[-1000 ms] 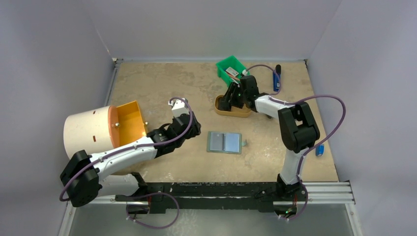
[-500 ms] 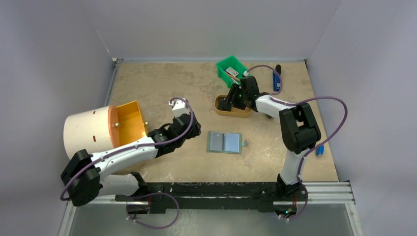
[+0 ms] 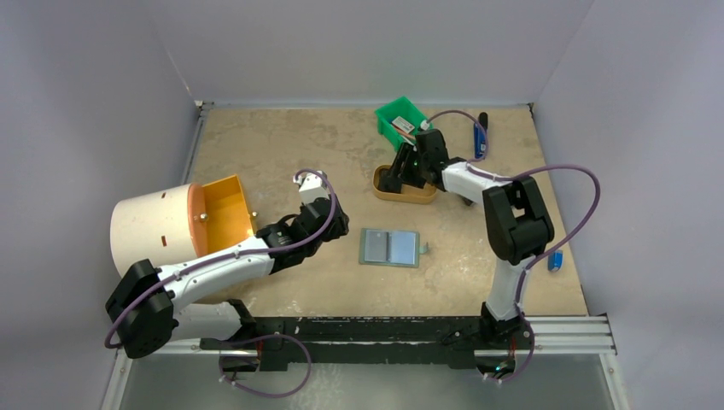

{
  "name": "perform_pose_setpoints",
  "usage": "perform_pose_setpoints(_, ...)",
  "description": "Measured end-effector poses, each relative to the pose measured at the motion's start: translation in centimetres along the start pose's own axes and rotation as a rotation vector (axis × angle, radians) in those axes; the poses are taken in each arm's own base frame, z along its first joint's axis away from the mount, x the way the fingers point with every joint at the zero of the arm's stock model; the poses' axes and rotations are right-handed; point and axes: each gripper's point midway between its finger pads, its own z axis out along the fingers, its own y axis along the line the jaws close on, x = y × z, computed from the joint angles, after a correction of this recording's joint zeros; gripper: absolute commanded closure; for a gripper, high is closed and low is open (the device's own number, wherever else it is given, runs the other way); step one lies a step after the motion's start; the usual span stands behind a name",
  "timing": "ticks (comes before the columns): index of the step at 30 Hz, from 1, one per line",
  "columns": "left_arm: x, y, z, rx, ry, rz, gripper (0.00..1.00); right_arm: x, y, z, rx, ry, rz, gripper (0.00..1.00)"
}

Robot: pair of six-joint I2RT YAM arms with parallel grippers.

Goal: Put the credit cards into the card holder
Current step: Adjust the credit card in the storage box.

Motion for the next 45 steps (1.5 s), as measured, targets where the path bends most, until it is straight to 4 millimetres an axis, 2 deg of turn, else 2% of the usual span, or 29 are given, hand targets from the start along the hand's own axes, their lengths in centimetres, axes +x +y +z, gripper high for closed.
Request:
perform_pose_setpoints(14,0.0,0.0,0.0,0.000,0.000,0.000,0.65,0.0,0.5,0.4,-0.019,0.013,-0.013,0.39)
perform_pose_setpoints(18,0.0,0.0,0.0,-0.001,0.000,0.000,0.65,0.4,-0.4,-0.8,0.009,0.002,-0.008,0.38)
perform_pose_setpoints(23,0.0,0.0,0.0,0.000,-0.001,-0.002,0.65,-0.3,-0.5,-1.9,0.026,-0.021,-0.009,0.38)
perform_pose_setpoints(34,0.0,0.1,-0.1,0.000,-0.002,-0.008,0.65,1.1,-1.4,0.6,0.040,0.050,-0.015,0.39)
perform_pose_setpoints(45,0.0,0.2,-0.2,-0.001,-0.004,-0.008,0.65,1.6,0.1,1.0,-0.036,0.093,-0.029,0.47)
